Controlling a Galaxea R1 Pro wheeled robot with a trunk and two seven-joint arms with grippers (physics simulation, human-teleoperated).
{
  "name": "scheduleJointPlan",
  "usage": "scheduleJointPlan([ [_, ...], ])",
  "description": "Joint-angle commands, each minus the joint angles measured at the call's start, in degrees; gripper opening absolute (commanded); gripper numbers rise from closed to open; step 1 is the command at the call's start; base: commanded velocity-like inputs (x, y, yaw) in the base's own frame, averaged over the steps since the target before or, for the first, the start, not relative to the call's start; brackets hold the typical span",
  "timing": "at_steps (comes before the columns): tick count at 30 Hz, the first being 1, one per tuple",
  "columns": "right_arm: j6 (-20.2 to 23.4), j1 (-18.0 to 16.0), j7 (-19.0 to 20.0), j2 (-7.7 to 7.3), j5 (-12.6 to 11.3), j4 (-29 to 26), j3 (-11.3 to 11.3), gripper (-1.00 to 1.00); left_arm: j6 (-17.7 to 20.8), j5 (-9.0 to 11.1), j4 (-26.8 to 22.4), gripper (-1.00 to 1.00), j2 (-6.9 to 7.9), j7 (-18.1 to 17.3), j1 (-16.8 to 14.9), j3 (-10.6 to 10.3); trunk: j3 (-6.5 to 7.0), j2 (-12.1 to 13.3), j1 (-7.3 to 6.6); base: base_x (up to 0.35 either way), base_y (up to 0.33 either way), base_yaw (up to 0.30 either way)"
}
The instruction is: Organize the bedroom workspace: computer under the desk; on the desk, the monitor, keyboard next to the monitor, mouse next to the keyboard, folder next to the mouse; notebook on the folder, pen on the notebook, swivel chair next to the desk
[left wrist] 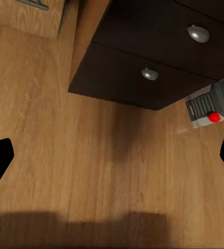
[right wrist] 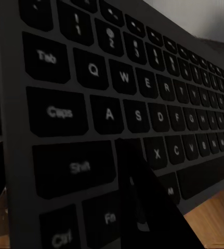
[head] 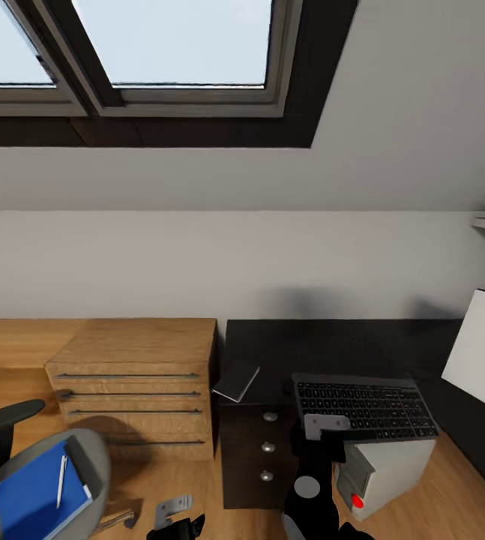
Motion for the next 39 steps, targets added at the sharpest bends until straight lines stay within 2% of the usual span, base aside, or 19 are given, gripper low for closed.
scheduleJointPlan([
  [1,0.56,-0.11,-0.41,-0.04,-0.30,-0.04,0.16,-1.00,-0.22,0.62,0.10,1.00,0.00,-0.25,-0.05,-0.47,-0.04,-0.06,-0.01,-0.107,0.104,-0.233],
  [17,0.61,-0.15,-0.48,0.05,-0.54,1.55,0.08,-1.00,-0.22,0.50,0.10,1.00,0.09,-0.25,-0.05,-0.31,0.65,-0.06,-0.01,-0.009,0.009,-0.235],
  [21,0.64,-0.15,-0.49,0.66,-0.54,2.44,0.01,-1.00,-0.22,0.50,0.10,1.00,0.09,-0.25,-0.05,-0.31,0.83,-0.06,-0.01,0.000,0.000,-0.235],
  [32,0.63,-0.16,-0.49,0.84,-0.54,2.81,-0.21,-1.00,-0.22,0.50,0.10,1.00,0.09,-0.25,-0.05,-0.38,1.30,-0.06,-0.01,-0.099,0.085,-0.235],
  [39,0.56,-0.16,-0.40,1.50,-0.54,4.40,-0.70,-1.00,-0.22,0.50,0.10,1.00,0.09,-0.25,-0.05,-0.37,1.60,-0.06,-0.01,-0.005,0.004,-0.235],
])
